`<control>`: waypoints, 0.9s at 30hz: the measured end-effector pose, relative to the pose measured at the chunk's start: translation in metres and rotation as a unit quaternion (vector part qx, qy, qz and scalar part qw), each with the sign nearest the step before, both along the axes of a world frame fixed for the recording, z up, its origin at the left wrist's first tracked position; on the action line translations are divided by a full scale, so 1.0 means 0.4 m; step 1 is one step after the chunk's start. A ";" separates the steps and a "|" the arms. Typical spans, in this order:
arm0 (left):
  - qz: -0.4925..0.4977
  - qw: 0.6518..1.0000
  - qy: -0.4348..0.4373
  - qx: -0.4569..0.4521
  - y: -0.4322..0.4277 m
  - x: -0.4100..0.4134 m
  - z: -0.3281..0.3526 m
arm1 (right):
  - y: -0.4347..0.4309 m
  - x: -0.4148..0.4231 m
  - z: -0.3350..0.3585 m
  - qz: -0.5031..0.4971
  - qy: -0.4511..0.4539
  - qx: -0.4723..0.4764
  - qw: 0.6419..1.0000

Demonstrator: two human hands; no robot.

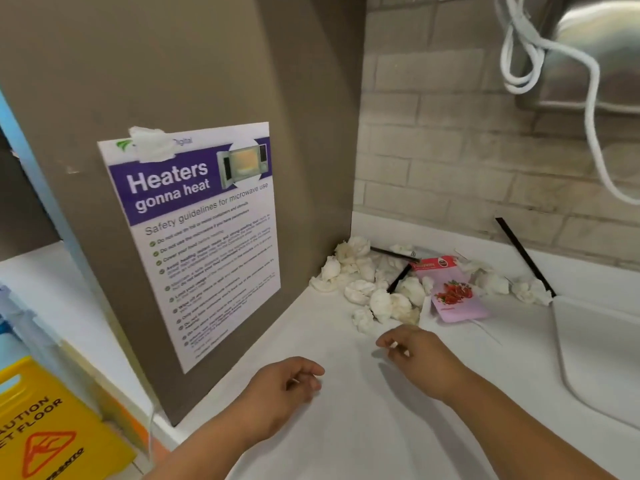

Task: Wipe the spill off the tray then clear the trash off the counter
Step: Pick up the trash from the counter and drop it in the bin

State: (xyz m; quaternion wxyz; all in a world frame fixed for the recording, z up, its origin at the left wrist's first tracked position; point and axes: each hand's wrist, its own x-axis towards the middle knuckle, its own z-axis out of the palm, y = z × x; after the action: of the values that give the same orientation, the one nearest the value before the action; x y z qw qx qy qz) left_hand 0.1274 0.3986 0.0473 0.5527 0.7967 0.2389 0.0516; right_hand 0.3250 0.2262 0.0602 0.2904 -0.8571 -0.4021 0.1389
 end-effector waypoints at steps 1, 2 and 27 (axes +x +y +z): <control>-0.001 1.000 0.001 0.006 -0.005 0.011 0.001 | 0.007 0.017 -0.002 0.002 -0.012 0.011 1.000; -0.003 1.000 0.002 0.010 -0.008 0.023 0.002 | 0.015 0.033 -0.003 0.003 -0.026 0.023 0.999; 0.043 0.991 -0.034 -0.125 -0.034 0.205 0.039 | 0.130 0.033 -0.037 0.058 -0.001 0.155 0.986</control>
State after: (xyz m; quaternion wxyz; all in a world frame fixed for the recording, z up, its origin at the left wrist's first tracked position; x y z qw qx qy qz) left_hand 0.2095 0.3849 0.0628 0.6527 0.7084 0.2587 0.0718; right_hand 0.3380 0.2782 0.0452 0.4111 -0.7772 -0.4676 0.0909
